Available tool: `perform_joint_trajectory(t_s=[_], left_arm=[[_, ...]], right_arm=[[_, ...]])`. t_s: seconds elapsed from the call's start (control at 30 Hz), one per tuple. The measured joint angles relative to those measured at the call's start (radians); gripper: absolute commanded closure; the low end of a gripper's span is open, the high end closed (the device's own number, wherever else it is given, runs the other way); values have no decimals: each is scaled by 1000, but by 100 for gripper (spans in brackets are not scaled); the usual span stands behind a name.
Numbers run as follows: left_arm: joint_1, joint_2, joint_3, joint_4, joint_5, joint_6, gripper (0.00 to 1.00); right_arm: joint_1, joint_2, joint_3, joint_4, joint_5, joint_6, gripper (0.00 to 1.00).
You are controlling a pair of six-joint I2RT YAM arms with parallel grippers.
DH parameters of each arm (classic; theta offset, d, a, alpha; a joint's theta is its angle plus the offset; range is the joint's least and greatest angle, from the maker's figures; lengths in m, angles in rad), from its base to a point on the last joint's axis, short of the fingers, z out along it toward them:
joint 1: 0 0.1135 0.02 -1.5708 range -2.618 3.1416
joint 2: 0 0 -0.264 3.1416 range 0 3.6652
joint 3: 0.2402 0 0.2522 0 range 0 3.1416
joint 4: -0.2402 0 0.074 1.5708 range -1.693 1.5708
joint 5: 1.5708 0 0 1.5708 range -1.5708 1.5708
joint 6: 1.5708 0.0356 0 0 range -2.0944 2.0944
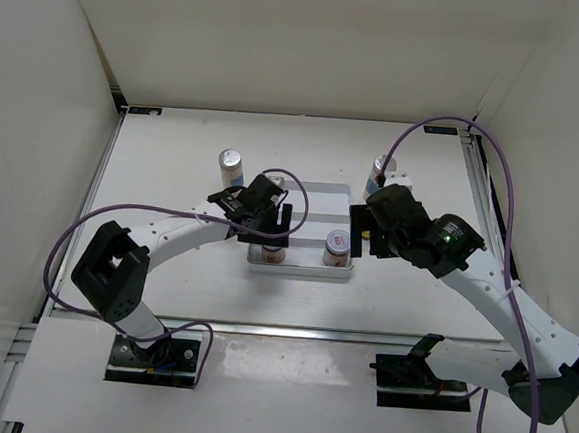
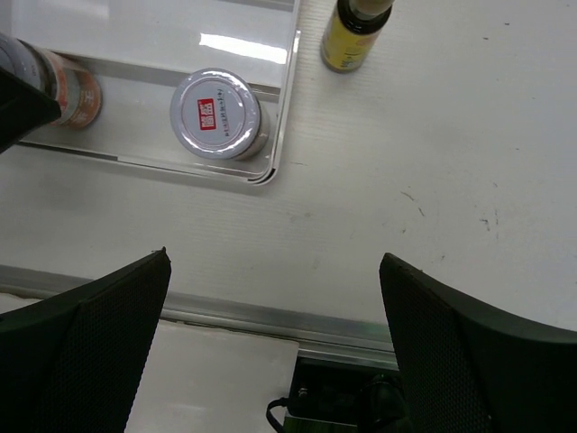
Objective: Organize the condiment bottles
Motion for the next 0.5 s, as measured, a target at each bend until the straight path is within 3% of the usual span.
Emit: perform_joint_trajectory(t_s=[0.2,0.5], left_arm=[[0,-27,-2,-92,-12,-16,0],[24,-256,179,-251,-110,42,0]], right_arm=[[-31,57,43,-30,78,-9,0],[-274,248,132,62,36,-137,0]])
